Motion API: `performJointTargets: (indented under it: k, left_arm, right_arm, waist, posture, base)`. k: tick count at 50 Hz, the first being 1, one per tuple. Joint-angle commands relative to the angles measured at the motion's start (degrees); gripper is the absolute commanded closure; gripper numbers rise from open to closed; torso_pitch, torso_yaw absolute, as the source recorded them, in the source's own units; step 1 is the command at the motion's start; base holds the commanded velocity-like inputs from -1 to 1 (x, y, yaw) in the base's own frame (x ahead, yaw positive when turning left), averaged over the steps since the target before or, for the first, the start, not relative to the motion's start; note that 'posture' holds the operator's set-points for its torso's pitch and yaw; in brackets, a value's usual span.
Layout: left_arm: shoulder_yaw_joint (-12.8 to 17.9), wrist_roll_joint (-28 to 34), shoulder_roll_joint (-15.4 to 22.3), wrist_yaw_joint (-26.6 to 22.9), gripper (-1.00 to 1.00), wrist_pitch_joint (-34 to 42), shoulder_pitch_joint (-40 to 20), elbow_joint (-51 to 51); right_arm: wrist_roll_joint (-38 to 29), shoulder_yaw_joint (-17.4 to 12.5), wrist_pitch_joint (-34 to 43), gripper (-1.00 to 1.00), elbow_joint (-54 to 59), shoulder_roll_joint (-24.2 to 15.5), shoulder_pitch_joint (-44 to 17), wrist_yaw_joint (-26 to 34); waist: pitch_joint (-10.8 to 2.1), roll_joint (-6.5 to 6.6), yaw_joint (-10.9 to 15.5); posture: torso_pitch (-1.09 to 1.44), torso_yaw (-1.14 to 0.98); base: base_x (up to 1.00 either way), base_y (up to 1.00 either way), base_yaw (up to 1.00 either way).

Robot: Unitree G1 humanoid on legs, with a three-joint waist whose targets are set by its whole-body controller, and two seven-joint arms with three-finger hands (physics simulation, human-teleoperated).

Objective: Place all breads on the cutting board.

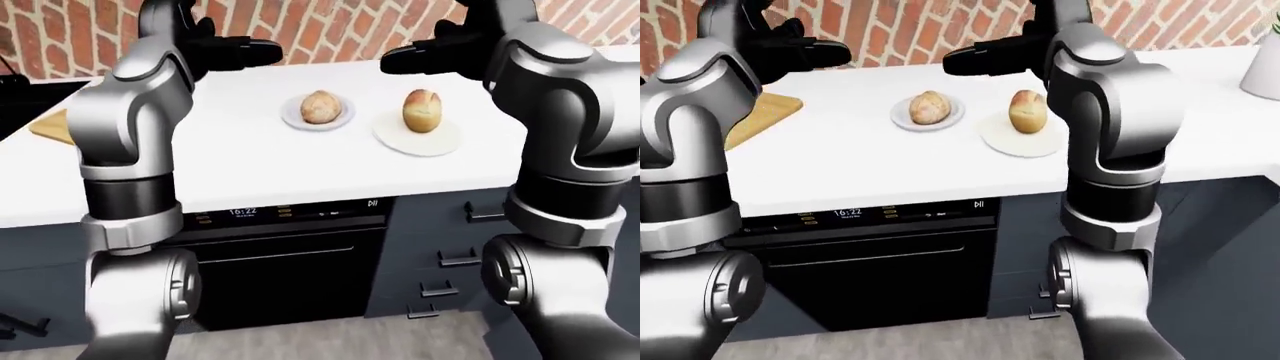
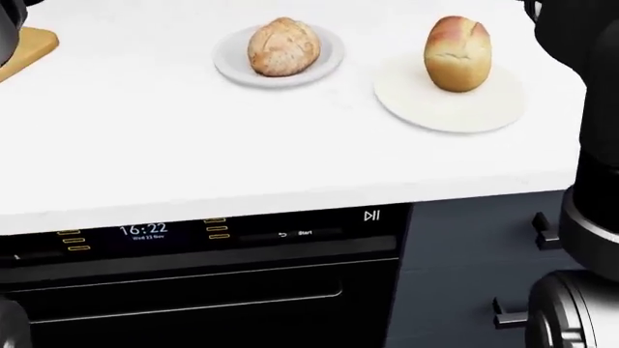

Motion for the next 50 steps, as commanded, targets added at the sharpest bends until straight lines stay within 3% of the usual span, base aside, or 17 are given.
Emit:
performJointTargets:
  k: [1, 6, 12, 16, 18, 20, 22, 27, 30, 33, 35, 36, 42, 44, 47, 48, 50]
  left_arm:
    - [-0.12, -0.11, 0.23, -0.08, -1.00, -1.61, -2.37, -1.47]
    - [-0.23, -0.09, 0.05, -0.12, -1.00, -2.17, -2.05, -1.19]
    - [-0.24, -0.21, -0.02, 0.16, -1.00, -1.58, -1.97, -1.98]
    - [-0.27, -0.27, 0.01, 0.19, -1.00, -1.33, -2.28, -2.01]
    - [-0.29, -0.23, 0.05, 0.11, -1.00, -1.45, -2.16, -1.98]
    - [-0.31, -0.24, -0.02, 0.17, -1.00, -1.27, -2.13, -2.16]
    - [-0.31, -0.25, -0.09, 0.28, -1.00, -1.14, -2.23, -2.26]
    - [-0.41, -0.18, -0.25, 0.24, -1.00, -1.33, -2.56, -1.92]
    - [-0.39, -0.27, -0.30, 0.31, -1.00, -1.13, -2.41, -2.28]
    - [-0.24, -0.27, -0.05, 0.12, -1.00, -1.36, -2.34, -2.05]
    - [-0.24, -0.29, 0.00, 0.16, -1.00, -1.30, -2.33, -2.13]
    - [-0.20, -0.35, 0.02, 0.25, -1.00, -1.02, -2.46, -2.25]
    - [-0.22, -0.39, 0.17, 0.12, -1.00, -1.28, -2.74, -1.83]
    - [-0.27, -0.34, 0.11, 0.08, -1.00, -1.56, -2.67, -1.57]
    - [-0.29, -0.46, 0.03, 0.39, -1.00, -0.71, -3.20, -1.98]
    - [-0.31, -0.45, -0.01, 0.33, -1.00, -0.92, -2.96, -2.00]
    - [-0.22, -0.57, -0.11, 0.38, -1.00, -0.90, -2.72, -2.18]
  right_arm:
    - [-0.39, -1.23, -1.46, -1.00, -1.44, -1.26, -2.13, -0.15]
    - [-0.37, -1.30, -1.50, -1.00, -1.90, -1.18, -1.40, -0.12]
    - [-0.28, -1.56, -1.00, -1.00, -2.42, -1.31, -1.28, -0.21]
    - [-0.14, -1.67, -1.05, -1.00, -2.20, -1.25, -1.46, -0.35]
    - [-0.01, -1.77, -0.80, -1.00, -2.69, -1.16, -1.13, -0.53]
    - [0.08, -1.83, -1.15, -1.00, -2.66, -1.17, -0.70, -0.58]
    - [0.22, -1.82, -0.65, -1.00, -2.98, -1.17, -0.91, -0.73]
    - [0.44, -1.75, -0.66, -1.00, -3.20, -1.21, -0.69, -0.81]
    - [0.43, -1.56, -0.84, -1.00, -2.95, -1.20, -0.79, -0.81]
    - [0.38, -1.48, -0.89, -1.00, -2.69, -1.15, -0.97, -0.87]
    - [0.37, -1.47, -0.67, -1.00, -2.52, -1.25, -1.50, -0.86]
    - [0.34, -1.40, -0.58, -1.00, -2.51, -1.28, -1.59, -0.85]
    - [0.12, -1.27, -0.99, -1.00, -1.70, -1.28, -1.92, -0.65]
    - [0.02, -1.28, -1.18, -1.00, -1.60, -1.30, -1.76, -0.61]
    - [0.00, -1.50, -0.70, -1.00, -1.82, -1.37, -2.06, -0.72]
    - [-0.01, -1.56, -0.59, -1.00, -1.87, -1.38, -2.11, -0.80]
    - [0.01, -1.70, -0.61, -1.00, -2.10, -1.47, -1.92, -0.87]
  waist:
    - [-1.98, 0.34, -0.61]
    - [-2.27, -0.36, -0.54]
    - [-2.34, -2.67, -0.24]
    - [-2.33, -4.88, 0.40]
    - [-2.51, -7.24, 0.77]
    - [-2.15, -6.21, 0.57]
    - [-2.01, -7.08, 0.62]
    - [-1.67, -4.94, 0.22]
    - [-1.51, -3.22, -0.06]
    - [-2.34, 0.57, -0.74]
    - [-2.32, -0.07, -0.55]
    - [-2.20, 0.82, -0.77]
    - [-2.10, -1.55, -0.35]
    - [0.04, -2.65, 0.14]
    - [-0.77, -6.91, 0.96]
    - [-0.08, -5.24, 1.05]
    - [-0.63, -4.71, 0.93]
  posture:
    - [0.00, 0.00]
    - [0.00, 0.00]
    - [0.00, 0.00]
    - [0.00, 0.00]
    - [0.00, 0.00]
    - [0.00, 0.00]
    - [0.00, 0.00]
    - [0.00, 0.00]
    - [0.00, 0.00]
    - [0.00, 0.00]
    - [0.00, 0.00]
    - [0.00, 0.00]
    - [0.00, 0.00]
    - [0.00, 0.00]
    - [0.00, 0.00]
    - [0.00, 0.00]
    - [0.00, 0.00]
  base:
    - [0.14, 0.17, 0.00]
    - [0.13, 0.02, 0.00]
    - [0.13, 0.00, 0.00]
    - [0.13, 0.00, 0.00]
    - [0.12, 0.00, 0.00]
    - [0.12, 0.00, 0.00]
    - [0.12, 0.00, 0.00]
    - [0.13, 0.00, 0.00]
    - [0.12, 0.00, 0.00]
    - [0.11, 0.00, 0.00]
    - [0.10, 0.00, 0.00]
    - [0.10, 0.00, 0.00]
    - [0.09, 0.00, 0.00]
    - [0.03, 0.00, 0.00]
    - [0.01, 0.00, 0.00]
    - [0.00, 0.00, 0.00]
    - [0.00, 0.00, 0.00]
